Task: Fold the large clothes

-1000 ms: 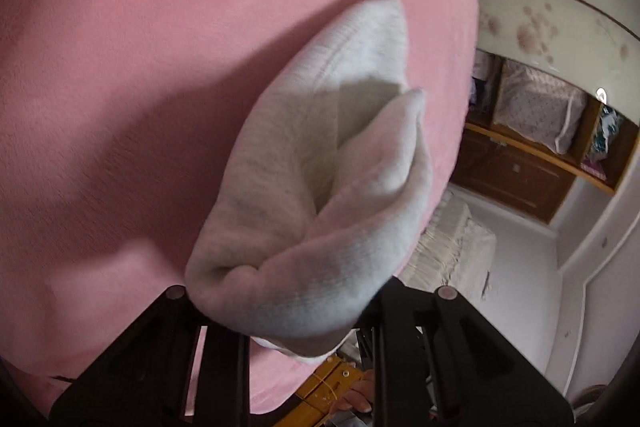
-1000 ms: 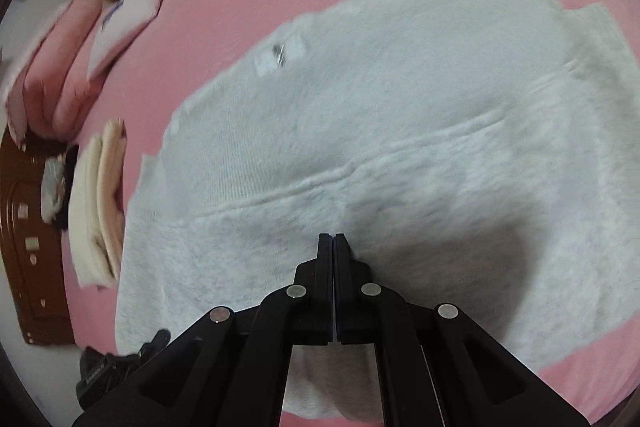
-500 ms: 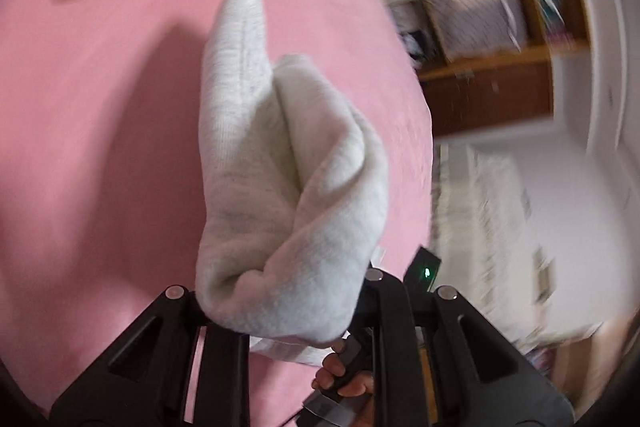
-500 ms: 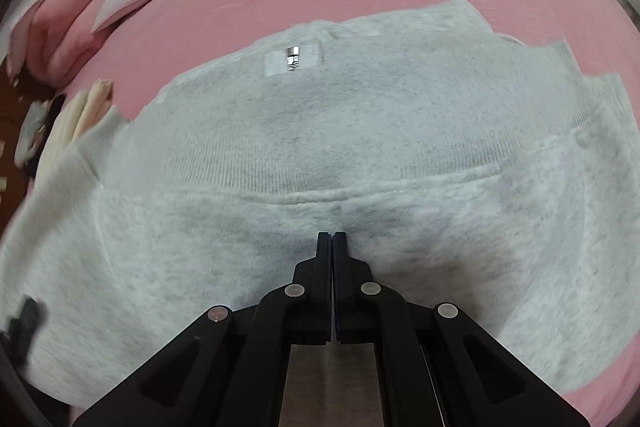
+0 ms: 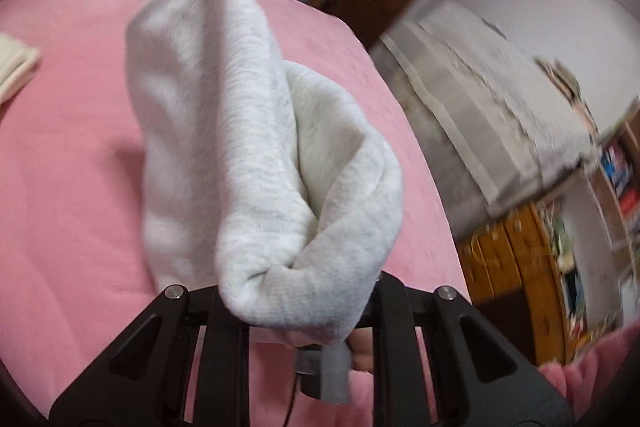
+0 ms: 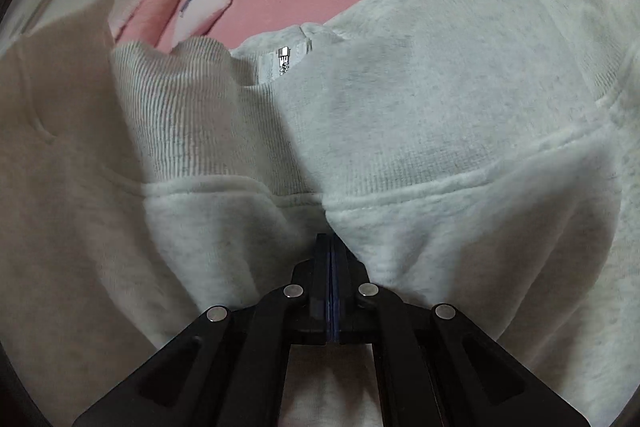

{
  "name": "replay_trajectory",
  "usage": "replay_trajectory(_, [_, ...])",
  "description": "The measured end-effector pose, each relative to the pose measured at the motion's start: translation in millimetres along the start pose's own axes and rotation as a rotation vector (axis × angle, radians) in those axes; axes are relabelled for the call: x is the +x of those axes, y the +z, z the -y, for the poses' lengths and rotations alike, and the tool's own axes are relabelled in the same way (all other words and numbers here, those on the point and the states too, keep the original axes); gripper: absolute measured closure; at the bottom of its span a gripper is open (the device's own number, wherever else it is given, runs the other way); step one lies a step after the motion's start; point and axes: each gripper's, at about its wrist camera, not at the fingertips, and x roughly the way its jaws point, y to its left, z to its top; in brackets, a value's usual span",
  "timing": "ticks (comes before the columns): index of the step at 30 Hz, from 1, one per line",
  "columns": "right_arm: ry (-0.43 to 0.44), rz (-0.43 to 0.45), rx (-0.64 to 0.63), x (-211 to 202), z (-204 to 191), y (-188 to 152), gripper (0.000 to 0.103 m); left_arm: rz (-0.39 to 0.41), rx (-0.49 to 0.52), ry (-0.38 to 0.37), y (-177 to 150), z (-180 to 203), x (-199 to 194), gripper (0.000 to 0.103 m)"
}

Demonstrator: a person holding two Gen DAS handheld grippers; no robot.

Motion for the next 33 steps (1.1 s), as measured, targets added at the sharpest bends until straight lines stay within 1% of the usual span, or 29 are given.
replay_trajectory(1, [0.018,-0.004,-0.001,-2.9,3.7,0.2,0.103,-0.013,0.016,-0.005,-5.4,13.4,1.1,0.088])
replay_trajectory(4, [0.063,-0.024,-0.008,-14.8,15.6,4.2,0.103,-0.067,0.099,0.003,-9.0,49.9,26.1,0.088])
replay_trajectory(6, [0.079,-0.045,0.011,-27.0,24.6,7.2,0.103,-0.086,0.123,0.003,-11.2,68.4,31.1,0.088])
replay_trajectory(7, [0.08,-0.06,0.012,-33.6,27.1,9.5,0.103,-0.103,0.13,-0.001,-11.8,76.1,35.6,0.088])
replay_trajectory(8, [0.07,-0.075,-0.001,-40.9,28.0,12.0,0.103,-0.114,0.141,-0.001,-25.8,80.4,33.6,0.088])
replay_trajectory(9, [0.056,-0.094,-0.026,-51.0,28.6,15.6,0.103,-0.117,0.151,0.002,-32.8,86.8,33.4,0.088])
replay_trajectory(11, [0.016,-0.099,-0.059,-71.2,33.0,25.7,0.103,-0.135,0.167,0.026,-46.8,101.6,35.3,0.088])
replay_trajectory(12, [-0.027,-0.081,-0.068,-86.2,37.5,29.0,0.103,-0.148,0.17,0.045,-45.8,96.8,46.1,0.088])
replay_trajectory(13, [-0.071,-0.044,-0.073,-109.2,46.2,34.4,0.103,-0.157,0.178,0.06,-49.7,96.1,53.9,0.088])
replay_trajectory(14, [-0.081,-0.015,-0.067,-127.0,54.0,38.7,0.103,-0.164,0.184,0.077,-44.5,91.0,71.1,0.088])
replay_trajectory(16, [-0.08,0.041,-0.028,-166.2,73.3,48.5,0.102,-0.187,0.208,0.11,-48.1,98.2,90.5,0.088])
replay_trajectory(18, [-0.084,0.075,0.009,-199.3,87.2,57.0,0.102,-0.224,0.262,0.154,-52.2,100.3,114.8,0.088])
replay_trajectory(19, [-0.088,0.081,0.019,-216.2,92.0,58.3,0.1,-0.243,0.291,0.176,-60.5,100.4,131.5,0.088])
replay_trajectory(21, [-0.096,0.076,0.029,-232.3,89.9,64.4,0.084,-0.32,0.362,0.25,-77.7,105.6,165.8,0.087])
replay_trajectory(22, [-0.09,0.074,0.03,-235.1,84.9,65.7,0.061,-0.341,0.372,0.262,-84.0,107.6,175.9,0.087])
replay_trajectory(23, [-0.076,0.073,0.03,-238.8,81.9,68.1,0.041,-0.367,0.369,0.265,-91.9,108.2,189.2,0.087])
replay_trajectory(24, [-0.056,0.074,0.028,-232.5,72.4,72.4,0.037,-0.379,0.354,0.251,-95.9,108.4,197.2,0.087])
replay_trajectory(25, [-0.028,0.074,0.021,-234.1,70.0,73.0,0.037,-0.392,0.335,0.235,-99.6,108.7,203.4,0.087])
replay_trajectory(26, [-0.022,0.07,0.018,-234.7,69.2,73.0,0.037,-0.407,0.316,0.22,-101.6,108.4,208.2,0.087])
replay_trajectory(28, [-0.058,0.042,0.022,-234.2,72.1,68.7,0.036,-0.435,0.308,0.207,-107.3,109.6,217.0,0.087])
replay_trajectory(31, [-0.111,-0.011,0.055,-206.5,74.9,62.9,0.036,-0.428,0.376,0.251,-118.6,121.4,223.5,0.087])
replay_trajectory(32, [-0.147,-0.034,0.066,-201.5,78.1,62.5,0.037,-0.423,0.375,0.256,-120.1,122.6,222.2,0.086])
replay_trajectory(33, [-0.197,-0.05,0.071,-201.2,80.7,60.9,0.04,-0.42,0.372,0.257,-122.6,124.7,221.9,0.085])
